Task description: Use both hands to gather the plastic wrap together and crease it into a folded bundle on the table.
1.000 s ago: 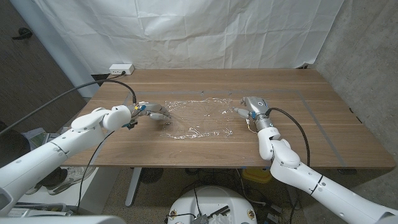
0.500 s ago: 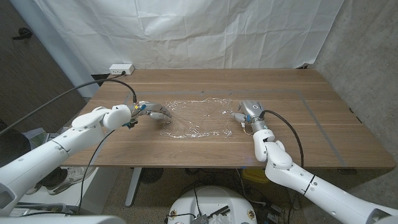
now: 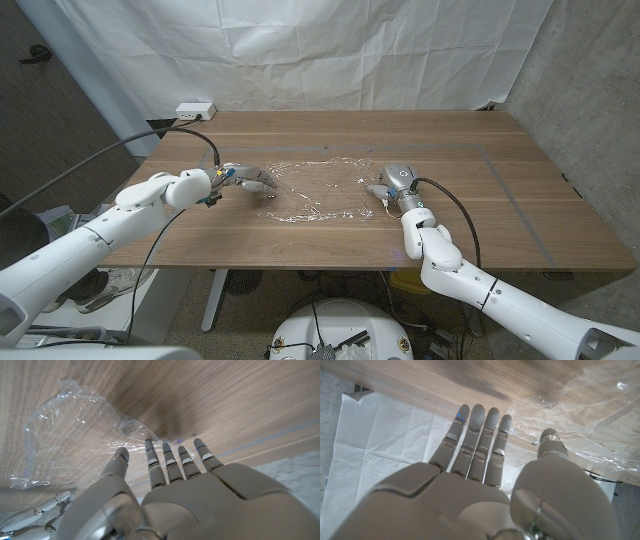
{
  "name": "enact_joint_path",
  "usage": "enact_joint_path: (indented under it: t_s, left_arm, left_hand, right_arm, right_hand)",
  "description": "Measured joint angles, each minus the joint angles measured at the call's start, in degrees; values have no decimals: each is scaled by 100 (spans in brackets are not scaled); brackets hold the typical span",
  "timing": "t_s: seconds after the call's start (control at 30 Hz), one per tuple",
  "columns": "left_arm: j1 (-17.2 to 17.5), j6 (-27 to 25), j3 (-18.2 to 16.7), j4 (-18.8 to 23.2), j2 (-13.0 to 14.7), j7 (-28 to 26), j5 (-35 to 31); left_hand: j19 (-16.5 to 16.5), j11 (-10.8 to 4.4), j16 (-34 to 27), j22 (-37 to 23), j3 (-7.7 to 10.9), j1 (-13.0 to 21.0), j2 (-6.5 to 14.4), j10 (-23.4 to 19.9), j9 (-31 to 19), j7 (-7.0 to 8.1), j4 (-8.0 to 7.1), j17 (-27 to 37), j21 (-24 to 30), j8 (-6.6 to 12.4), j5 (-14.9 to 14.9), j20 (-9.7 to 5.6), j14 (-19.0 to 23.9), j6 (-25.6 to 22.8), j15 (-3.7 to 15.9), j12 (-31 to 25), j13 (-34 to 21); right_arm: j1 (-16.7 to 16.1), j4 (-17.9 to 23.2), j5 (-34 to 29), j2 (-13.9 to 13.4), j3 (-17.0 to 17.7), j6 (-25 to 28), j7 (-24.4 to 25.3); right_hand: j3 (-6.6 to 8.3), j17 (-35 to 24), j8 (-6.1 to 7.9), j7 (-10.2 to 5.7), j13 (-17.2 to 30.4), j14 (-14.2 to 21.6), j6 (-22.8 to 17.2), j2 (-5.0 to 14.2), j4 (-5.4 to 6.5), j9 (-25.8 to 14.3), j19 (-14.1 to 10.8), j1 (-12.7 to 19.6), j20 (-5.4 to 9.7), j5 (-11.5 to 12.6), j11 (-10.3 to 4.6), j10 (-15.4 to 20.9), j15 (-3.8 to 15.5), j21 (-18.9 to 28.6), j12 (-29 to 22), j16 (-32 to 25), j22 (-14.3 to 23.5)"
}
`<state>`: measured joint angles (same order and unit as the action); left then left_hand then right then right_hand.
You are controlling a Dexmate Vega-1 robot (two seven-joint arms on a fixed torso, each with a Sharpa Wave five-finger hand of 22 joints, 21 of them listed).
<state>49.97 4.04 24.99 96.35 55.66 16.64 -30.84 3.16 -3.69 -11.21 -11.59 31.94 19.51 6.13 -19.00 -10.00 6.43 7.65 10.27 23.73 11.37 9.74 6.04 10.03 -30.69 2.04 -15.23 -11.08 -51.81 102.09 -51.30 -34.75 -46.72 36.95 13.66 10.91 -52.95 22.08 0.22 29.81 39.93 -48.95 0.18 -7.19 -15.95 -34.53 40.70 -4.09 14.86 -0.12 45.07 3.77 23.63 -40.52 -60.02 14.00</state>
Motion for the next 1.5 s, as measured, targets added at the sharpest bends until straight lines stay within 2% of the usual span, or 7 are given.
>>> enact_joint_path:
  t_s: [0.27, 0.4, 0.6, 0.87, 1.23, 1.27, 1.5]
  left_arm:
    - [27, 4, -11, 2, 15, -27, -3]
    - [42, 7, -19, 5, 23, -45, -8]
    - [62, 18, -34, 6, 38, -72, -8]
    - [54, 72, -40, -52, 45, -90, 2]
    - [-68, 190, -8, -215, -2, -91, 12]
    - [-83, 201, -1, -234, -9, -92, 12]
    - [-171, 264, 40, -348, -64, -88, -1]
  left_hand:
    - [0, 0, 0, 0, 0, 0, 0, 0, 0, 0, 0, -1, -1, 0, 0, 0, 0, 0, 0, 0, 1]
    - [0, 0, 0, 0, 0, 0, 0, 0, 0, 0, 0, -1, -1, 0, 0, 0, 0, 0, 0, 0, 1]
    - [0, 0, 0, 0, 17, 0, 0, 0, 0, 0, 17, -1, -1, 0, 0, 0, 0, 0, 0, 0, 1]
    - [0, 0, -1, 15, 26, 1, 0, 0, 0, 0, 26, -16, -1, -20, 0, 0, 0, 0, 0, 41, 1]
    - [0, 0, 1, 15, 25, 0, 1, 0, 0, 0, 26, -4, -1, -44, 0, 0, 0, -1, 0, 40, 1]
    - [0, 0, 20, 15, 25, 0, 1, 0, 0, 0, 26, 1, -1, -44, 0, 0, 0, -1, 0, 40, 1]
    - [0, 0, 20, 6, 25, -72, 35, 0, 0, 32, 26, 1, -1, -44, 0, 0, 0, 31, 0, 62, 1]
  right_arm:
    - [122, -87, -6, 59, -77, -2, -114]
    - [203, -151, -4, 90, -118, -21, -185]
    - [345, -301, 2, 142, -181, -34, -285]
    - [498, -473, 3, 177, -244, 3, -368]
    - [517, -475, -1, 83, -234, 132, -423]
    - [506, -452, -1, 65, -229, 138, -439]
    - [432, -289, 71, -44, -195, 137, -508]
  right_hand:
    - [-89, 14, -48, 9, 141, -28, -9, 118, 89, 27, 53, -118, 7, 0, 63, -64, -14, 0, -121, -4, 0]
    - [-157, 17, -72, 9, 227, -36, -9, 248, 212, 42, 73, -271, 12, 0, 106, -149, -7, 32, -183, -4, 26]
    - [-205, 43, -191, 38, 325, -93, 88, 243, 271, 74, 123, -380, 1, -35, 124, -289, -9, 57, -223, -4, 26]
    - [-257, 123, -244, 69, 327, -93, 118, 222, 219, 103, 79, -359, 43, -45, 155, -320, -8, 96, -253, -43, 14]
    - [-255, 228, -244, 64, 309, -39, 50, 138, 35, 106, -16, -115, 93, -45, 143, -307, 2, 117, -318, -43, -44]
    - [-253, 233, -237, 56, 309, -39, -15, 144, -3, 99, -15, -99, 93, -45, 141, -306, 2, 117, -337, -70, -60]
    - [-268, 238, -124, 9, 318, -30, -153, 152, -17, 25, -38, -1, 70, -22, 92, -256, -7, 145, -400, -143, -97]
